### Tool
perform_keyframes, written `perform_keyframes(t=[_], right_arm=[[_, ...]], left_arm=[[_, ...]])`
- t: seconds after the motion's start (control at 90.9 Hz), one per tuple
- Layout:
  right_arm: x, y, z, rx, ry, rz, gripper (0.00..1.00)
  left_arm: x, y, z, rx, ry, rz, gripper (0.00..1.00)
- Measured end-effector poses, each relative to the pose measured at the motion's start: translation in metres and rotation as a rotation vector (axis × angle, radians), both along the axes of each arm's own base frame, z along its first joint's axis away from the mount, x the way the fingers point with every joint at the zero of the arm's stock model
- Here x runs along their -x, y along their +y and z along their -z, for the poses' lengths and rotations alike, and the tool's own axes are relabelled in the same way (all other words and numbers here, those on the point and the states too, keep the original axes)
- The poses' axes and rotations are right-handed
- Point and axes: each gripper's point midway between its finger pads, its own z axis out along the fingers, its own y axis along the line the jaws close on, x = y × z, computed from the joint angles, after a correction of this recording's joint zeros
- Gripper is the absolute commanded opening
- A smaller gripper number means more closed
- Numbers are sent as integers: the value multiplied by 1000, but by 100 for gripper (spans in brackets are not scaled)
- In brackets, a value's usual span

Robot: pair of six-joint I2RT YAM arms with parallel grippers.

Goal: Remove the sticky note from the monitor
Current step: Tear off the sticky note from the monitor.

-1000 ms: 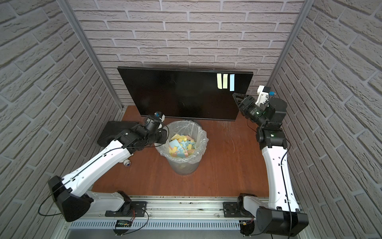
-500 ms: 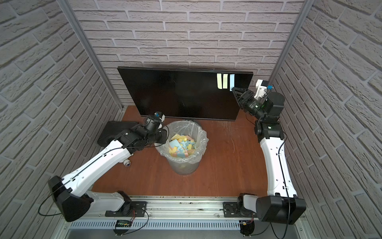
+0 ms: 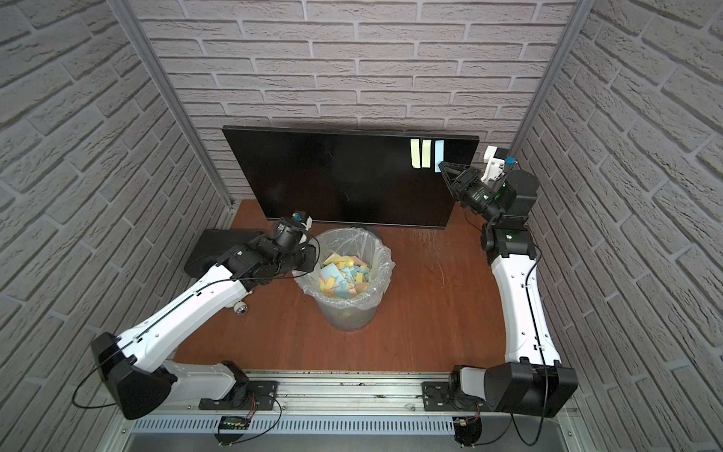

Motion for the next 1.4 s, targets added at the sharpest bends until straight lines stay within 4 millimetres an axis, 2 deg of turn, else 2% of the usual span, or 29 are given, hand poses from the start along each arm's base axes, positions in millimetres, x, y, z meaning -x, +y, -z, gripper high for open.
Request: perform_keyframes(t=[0.165, 0.319, 0.561, 0.66, 0.979, 1.133, 1.397], right_arm=[[1, 3, -4, 1, -11, -6, 27], [0, 6, -3, 2, -9, -14, 26], [-2, 8, 1, 12, -4, -20, 12], [-2, 9, 0, 16, -7, -21, 4], [0, 9, -1, 21, -9, -19, 3], [6, 10, -8, 31, -24, -18, 3], [24, 13, -31, 65, -86, -14, 3]], left_arm=[[0, 0, 0, 0, 1, 0, 21], [0, 0, 0, 0, 1, 0, 22], [0, 0, 0, 1, 1, -1, 21], [0, 0, 0, 1, 1, -1, 21], [0, 0, 0, 2, 1, -2, 22], [0, 0, 0, 2, 1, -1, 22], [0, 0, 0, 5, 2, -4, 21]])
